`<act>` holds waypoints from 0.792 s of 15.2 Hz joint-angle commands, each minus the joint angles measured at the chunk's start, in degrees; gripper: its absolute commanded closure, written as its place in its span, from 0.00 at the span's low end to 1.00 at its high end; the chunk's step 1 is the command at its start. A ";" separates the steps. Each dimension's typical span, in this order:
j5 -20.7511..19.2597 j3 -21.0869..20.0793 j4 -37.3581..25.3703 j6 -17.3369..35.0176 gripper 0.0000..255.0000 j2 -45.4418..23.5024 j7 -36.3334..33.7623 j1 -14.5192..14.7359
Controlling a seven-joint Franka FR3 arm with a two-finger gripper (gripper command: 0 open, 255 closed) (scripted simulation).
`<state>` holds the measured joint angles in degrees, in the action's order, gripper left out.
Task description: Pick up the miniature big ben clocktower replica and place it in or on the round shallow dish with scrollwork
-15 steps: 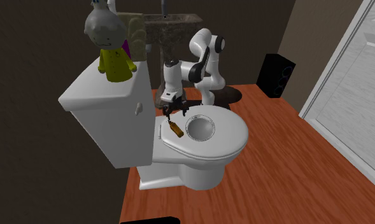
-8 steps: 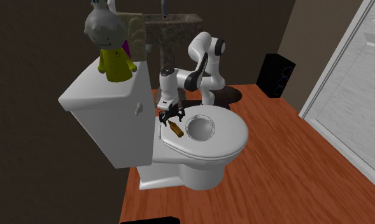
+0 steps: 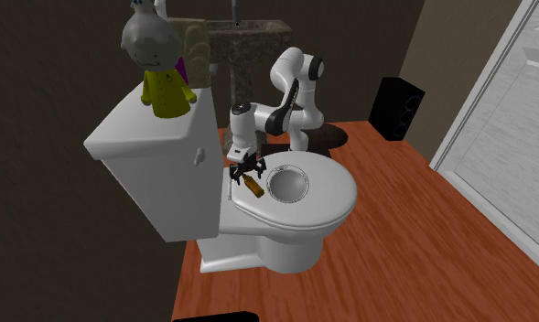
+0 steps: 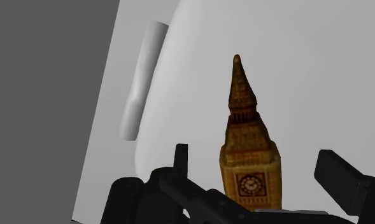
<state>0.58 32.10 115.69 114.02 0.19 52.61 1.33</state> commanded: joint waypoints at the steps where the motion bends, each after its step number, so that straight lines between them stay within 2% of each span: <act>1: 0.01 0.00 0.01 0.02 0.00 -0.01 0.01 0.00; 2: 0.00 0.00 0.00 0.01 0.00 -0.01 0.01 0.00; 3: 0.00 0.00 0.00 0.01 1.00 -0.01 0.01 0.00; 12: 0.01 0.00 0.01 0.02 1.00 -0.01 0.01 0.00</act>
<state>0.58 32.12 115.68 114.04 0.18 52.63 1.32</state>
